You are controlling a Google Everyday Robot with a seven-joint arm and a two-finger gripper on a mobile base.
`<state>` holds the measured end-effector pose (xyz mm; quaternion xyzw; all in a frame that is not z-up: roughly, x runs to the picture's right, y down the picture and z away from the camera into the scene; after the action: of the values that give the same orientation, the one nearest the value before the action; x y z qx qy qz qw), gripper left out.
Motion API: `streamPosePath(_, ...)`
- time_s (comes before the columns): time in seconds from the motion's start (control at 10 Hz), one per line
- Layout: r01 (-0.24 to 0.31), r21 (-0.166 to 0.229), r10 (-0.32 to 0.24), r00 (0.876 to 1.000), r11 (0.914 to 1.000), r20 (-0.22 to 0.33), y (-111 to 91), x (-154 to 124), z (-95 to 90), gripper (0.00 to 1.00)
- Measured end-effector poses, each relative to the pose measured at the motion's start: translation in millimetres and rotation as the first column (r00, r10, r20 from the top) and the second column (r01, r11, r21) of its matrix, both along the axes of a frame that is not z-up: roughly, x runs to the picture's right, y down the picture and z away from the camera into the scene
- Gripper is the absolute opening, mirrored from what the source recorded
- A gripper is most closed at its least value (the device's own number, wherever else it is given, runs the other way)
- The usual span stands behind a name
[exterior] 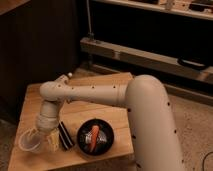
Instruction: Place the ceramic cup in the ceramic bowl
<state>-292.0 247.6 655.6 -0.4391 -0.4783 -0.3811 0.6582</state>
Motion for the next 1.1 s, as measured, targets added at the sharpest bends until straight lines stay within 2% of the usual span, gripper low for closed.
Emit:
streamPosePath(0.2, 0.011, 0.003, -0.011, 1.000, 0.9999, -0.005, 4, -3, 3.8, 0.78)
streamPosePath(0.5, 0.017, 0.000, -0.017, 1.000, 0.9999, -0.014, 6, -5, 9.1, 0.52)
streamPosePath(0.7, 0.020, -0.001, -0.020, 1.000, 0.9998, -0.019, 5, -4, 11.7, 0.29)
streamPosePath(0.8, 0.022, -0.001, -0.022, 1.000, 0.9998, -0.020, 6, -4, 12.2, 0.22)
streamPosePath(0.9, 0.022, 0.001, -0.022, 1.000, 0.9998, -0.021, 5, -3, 12.3, 0.17)
streamPosePath(1.1, 0.021, 0.002, -0.021, 0.999, 0.9998, -0.027, 2, -1, 11.9, 0.17)
